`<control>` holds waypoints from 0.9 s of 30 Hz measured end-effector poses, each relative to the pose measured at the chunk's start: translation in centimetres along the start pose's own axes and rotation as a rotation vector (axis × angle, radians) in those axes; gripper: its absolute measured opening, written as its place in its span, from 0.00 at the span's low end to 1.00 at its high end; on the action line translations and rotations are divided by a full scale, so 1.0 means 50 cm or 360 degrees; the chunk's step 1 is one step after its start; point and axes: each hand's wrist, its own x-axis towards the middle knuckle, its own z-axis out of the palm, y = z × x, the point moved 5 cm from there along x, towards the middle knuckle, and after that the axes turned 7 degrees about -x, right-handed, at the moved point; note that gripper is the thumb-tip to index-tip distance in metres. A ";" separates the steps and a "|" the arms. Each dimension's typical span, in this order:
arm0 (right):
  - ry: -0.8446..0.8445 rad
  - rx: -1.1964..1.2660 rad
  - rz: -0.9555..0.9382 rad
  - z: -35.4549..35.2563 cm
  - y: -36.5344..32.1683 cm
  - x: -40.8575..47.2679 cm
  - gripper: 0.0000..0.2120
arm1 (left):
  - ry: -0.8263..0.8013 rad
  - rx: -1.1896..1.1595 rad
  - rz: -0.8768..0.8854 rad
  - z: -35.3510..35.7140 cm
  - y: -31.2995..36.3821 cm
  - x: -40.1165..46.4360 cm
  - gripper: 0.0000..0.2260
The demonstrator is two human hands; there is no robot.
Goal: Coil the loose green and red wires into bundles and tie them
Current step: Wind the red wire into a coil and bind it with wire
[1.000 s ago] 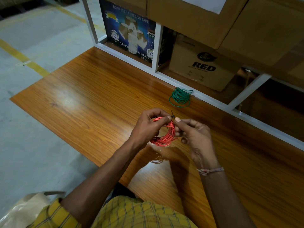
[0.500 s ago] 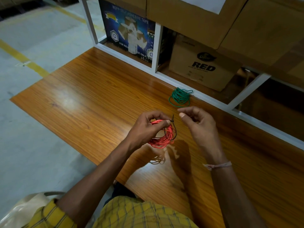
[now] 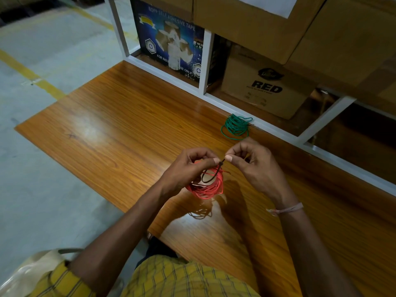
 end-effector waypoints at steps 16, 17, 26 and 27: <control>0.0267 -0.0024 0.0094 0.023 0.037 0.012 0.03 | -0.0045 0.0103 -0.0051 -0.023 -0.008 -0.001 0.08; 0.0339 -0.0029 0.0134 0.018 0.042 0.014 0.03 | -0.0047 0.0100 -0.0064 -0.025 -0.011 -0.002 0.07; 0.0109 0.1052 0.0433 0.064 0.041 0.016 0.08 | 0.0036 0.0069 -0.0092 -0.033 -0.024 -0.014 0.06; 0.0075 0.1124 0.0449 0.070 0.038 0.014 0.11 | 0.0038 0.0073 -0.0098 -0.032 -0.025 -0.014 0.06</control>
